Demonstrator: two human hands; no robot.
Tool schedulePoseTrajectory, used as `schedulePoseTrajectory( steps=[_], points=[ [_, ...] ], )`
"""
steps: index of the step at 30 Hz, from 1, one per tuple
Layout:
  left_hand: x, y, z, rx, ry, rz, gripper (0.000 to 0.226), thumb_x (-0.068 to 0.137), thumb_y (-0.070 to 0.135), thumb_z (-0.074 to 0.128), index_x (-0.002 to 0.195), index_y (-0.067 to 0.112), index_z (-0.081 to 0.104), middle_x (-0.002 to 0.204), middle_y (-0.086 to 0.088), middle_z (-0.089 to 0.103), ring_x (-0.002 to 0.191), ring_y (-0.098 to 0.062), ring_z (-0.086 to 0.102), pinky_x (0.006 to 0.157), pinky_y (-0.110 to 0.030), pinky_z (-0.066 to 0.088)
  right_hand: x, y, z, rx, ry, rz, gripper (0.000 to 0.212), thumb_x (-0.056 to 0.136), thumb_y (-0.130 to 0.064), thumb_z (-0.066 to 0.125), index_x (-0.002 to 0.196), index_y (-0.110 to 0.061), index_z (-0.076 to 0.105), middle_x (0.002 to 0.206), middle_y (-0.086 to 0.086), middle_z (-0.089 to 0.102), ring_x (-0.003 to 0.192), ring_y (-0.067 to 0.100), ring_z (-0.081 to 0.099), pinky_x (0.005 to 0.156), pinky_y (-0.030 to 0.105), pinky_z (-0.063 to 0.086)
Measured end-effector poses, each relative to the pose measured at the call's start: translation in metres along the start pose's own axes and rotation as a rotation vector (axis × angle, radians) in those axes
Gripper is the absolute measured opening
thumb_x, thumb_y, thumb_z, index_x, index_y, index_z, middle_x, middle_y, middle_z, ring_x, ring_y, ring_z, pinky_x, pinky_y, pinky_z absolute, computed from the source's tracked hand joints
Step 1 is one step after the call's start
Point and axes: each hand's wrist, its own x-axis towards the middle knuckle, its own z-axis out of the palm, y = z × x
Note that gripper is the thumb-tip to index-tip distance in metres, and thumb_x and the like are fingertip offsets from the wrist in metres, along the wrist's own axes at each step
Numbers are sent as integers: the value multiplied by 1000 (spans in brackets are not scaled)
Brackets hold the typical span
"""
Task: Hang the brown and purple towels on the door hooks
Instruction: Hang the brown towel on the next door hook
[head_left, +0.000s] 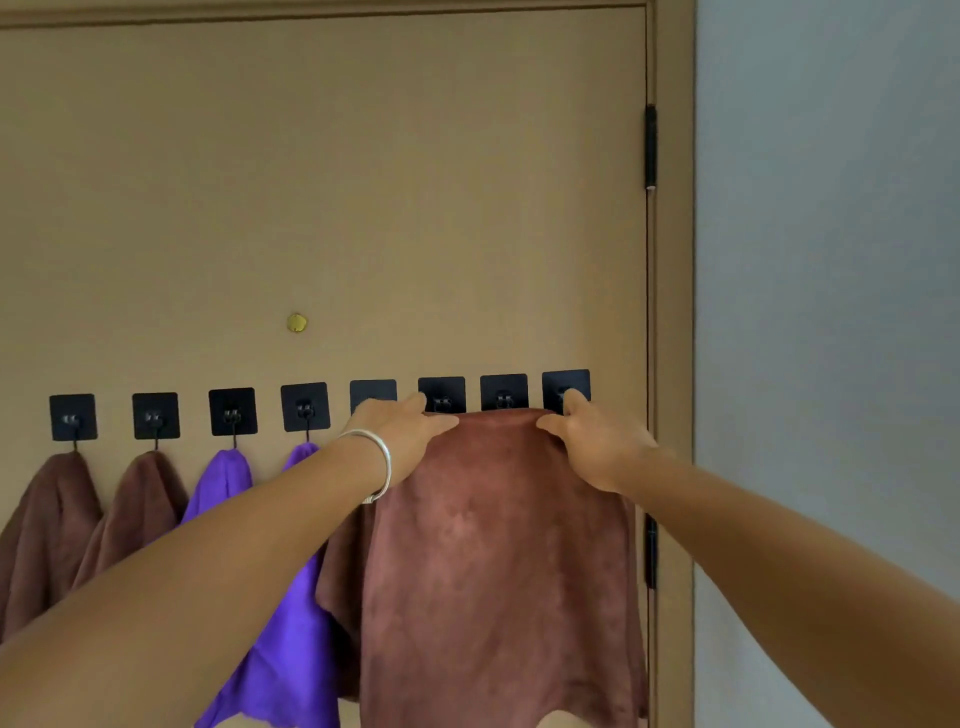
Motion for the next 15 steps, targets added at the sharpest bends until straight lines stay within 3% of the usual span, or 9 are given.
schedulePoseTrajectory(
  steps=[6, 10, 15],
  points=[
    [36, 22, 19, 0, -87, -60, 57, 91, 7, 38, 140, 36, 37, 121, -6, 44, 87, -28, 59, 63, -31, 40, 29, -4, 32, -44, -17, 50, 34, 94, -10, 37, 127, -14, 44, 105, 10, 42, 68, 22, 44, 56, 36, 38],
    [39, 38, 26, 86, -74, -46, 40, 91, 6, 38, 126, 22, 49, 114, -9, 46, 71, -24, 49, 52, -31, 27, 36, -15, 50, -78, 8, 30, 32, 90, -5, 39, 121, -10, 45, 109, 10, 54, 80, 26, 59, 59, 35, 38],
    [37, 67, 31, 196, -158, 73, 37, 97, 9, 33, 128, 17, 52, 122, -10, 51, 106, -30, 56, 72, -37, 33, 31, -30, 65, -37, -72, 3, 26, 91, -5, 38, 114, -9, 50, 109, 11, 59, 93, 31, 61, 67, 37, 43]
  ],
)
